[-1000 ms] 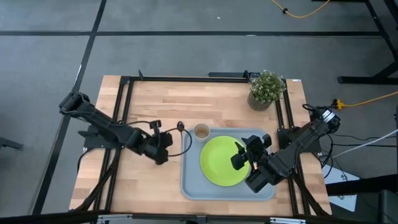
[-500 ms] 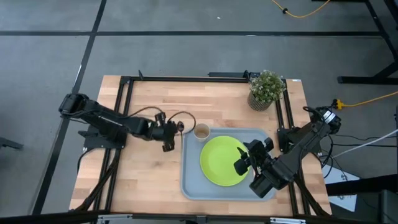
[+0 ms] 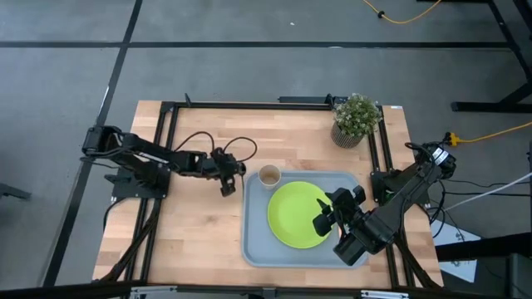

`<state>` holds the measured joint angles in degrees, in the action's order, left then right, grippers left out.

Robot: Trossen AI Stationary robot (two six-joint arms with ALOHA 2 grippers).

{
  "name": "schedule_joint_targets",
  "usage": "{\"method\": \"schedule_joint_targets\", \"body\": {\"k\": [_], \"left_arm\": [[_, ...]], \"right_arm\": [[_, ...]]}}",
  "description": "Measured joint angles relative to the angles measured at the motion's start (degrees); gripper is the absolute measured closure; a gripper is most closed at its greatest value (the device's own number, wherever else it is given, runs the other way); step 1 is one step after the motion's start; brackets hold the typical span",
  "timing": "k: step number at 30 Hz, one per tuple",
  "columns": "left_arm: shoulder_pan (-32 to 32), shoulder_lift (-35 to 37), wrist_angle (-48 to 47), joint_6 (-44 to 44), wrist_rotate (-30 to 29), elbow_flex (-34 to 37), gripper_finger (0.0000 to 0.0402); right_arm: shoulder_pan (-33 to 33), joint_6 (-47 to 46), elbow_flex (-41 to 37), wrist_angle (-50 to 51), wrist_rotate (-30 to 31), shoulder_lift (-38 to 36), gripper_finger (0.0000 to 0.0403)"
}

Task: Pick and place plate/cup/fork/spoon on tray
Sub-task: Put the black spoon on the gray serving tray to the left side of the green plate

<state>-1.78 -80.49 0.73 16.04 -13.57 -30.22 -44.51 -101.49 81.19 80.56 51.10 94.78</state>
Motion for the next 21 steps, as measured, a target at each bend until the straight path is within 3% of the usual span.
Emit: {"method": "schedule_joint_targets", "body": {"k": [8, 21], "left_arm": [[1.7, -3.6, 7.7, 0.3, -0.3, 0.0, 0.0401], [3.3, -8.8, 10.1, 1.6, -2.7, 0.0, 0.0401]], "right_arm": [[0.0, 0.0, 0.0, 0.0, 0.2, 0.0, 0.0247], [0.0, 0.0, 0.0, 0.0, 0.2, 0.0, 0.0247]]}}
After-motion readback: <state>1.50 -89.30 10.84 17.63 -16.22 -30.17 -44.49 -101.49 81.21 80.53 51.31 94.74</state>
